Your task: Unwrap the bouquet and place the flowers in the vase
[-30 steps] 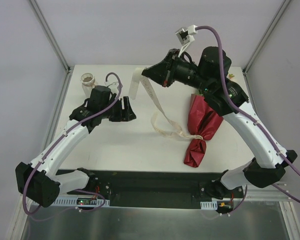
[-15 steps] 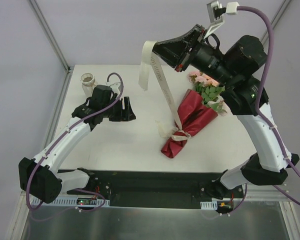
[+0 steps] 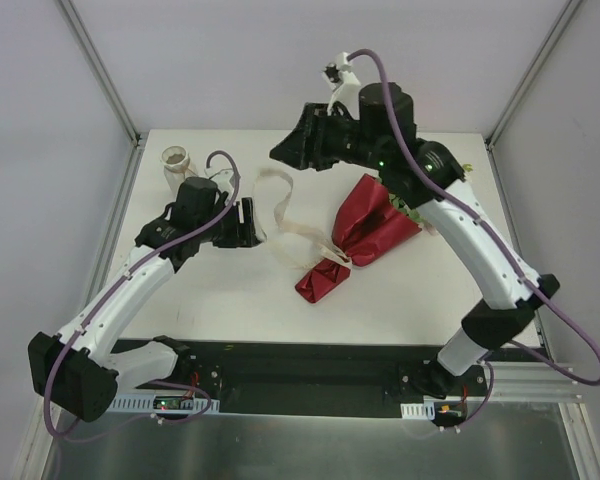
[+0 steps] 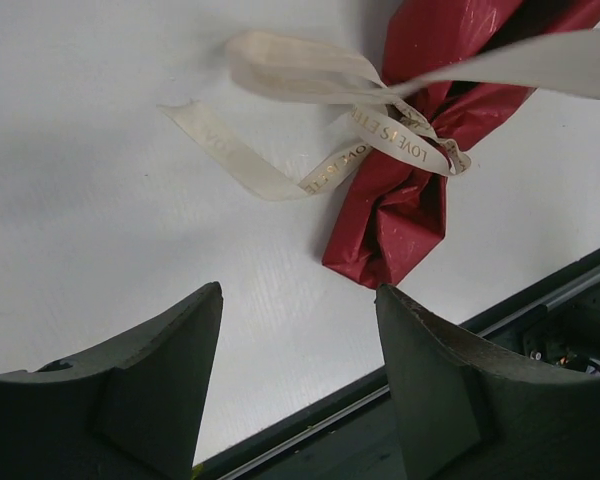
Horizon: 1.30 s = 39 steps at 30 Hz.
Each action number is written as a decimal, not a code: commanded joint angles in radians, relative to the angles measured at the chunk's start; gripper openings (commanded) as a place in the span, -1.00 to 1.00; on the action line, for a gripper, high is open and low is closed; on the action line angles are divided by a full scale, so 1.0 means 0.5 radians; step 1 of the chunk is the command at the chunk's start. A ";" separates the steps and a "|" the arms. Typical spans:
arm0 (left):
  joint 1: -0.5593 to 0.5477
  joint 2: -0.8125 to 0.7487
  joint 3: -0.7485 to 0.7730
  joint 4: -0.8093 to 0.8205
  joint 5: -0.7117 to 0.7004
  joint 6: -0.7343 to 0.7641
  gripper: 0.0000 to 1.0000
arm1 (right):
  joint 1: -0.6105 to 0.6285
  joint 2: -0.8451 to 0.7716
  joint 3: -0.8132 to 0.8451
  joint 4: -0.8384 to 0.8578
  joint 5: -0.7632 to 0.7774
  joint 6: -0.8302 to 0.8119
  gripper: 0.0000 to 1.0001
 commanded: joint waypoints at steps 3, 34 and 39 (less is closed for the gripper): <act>0.037 -0.160 -0.053 0.022 -0.116 -0.011 0.25 | -0.335 0.329 0.131 -0.788 -0.136 0.061 0.25; -0.417 1.576 1.143 0.068 0.937 -0.176 0.04 | -0.591 0.244 -1.670 -0.041 -0.048 -0.544 -0.92; -0.433 1.729 1.244 0.089 0.915 -0.268 -0.21 | -0.594 0.146 -1.971 0.076 -0.082 -0.470 -0.92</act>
